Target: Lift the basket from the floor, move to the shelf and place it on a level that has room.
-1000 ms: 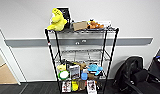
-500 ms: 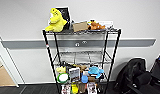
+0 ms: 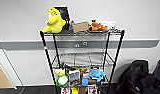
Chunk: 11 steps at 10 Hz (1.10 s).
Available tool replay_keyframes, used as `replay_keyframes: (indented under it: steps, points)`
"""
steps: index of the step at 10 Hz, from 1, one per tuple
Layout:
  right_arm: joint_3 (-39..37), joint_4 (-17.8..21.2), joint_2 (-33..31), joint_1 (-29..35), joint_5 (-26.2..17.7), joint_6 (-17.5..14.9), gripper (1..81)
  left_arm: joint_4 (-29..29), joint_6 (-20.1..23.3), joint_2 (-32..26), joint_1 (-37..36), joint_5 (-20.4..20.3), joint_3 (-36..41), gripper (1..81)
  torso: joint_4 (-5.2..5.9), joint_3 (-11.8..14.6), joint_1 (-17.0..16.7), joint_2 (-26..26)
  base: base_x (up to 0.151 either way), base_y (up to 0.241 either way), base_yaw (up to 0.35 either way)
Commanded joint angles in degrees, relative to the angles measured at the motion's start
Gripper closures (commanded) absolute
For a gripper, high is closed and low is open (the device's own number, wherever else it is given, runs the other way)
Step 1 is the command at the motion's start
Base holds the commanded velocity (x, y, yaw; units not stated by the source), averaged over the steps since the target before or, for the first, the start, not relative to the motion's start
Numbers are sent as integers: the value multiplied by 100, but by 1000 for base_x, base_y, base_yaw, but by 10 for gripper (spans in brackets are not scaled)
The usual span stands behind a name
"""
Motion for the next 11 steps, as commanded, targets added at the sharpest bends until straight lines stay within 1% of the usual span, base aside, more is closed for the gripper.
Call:
replay_keyframes:
  steps: [1, 11]
  points:
    - [533, -95, -27, 665, 266, -53, 811, 179, -51, -85, -627, -21, 466, 811, 0, 0, 0, 0, 116, 0, 0]
    - [498, -95, -35, 665, 266, -53, 811, 179, -42, -67, -627, -21, 466, 811, 0, 0, 0, 0, 116, 0, 0]
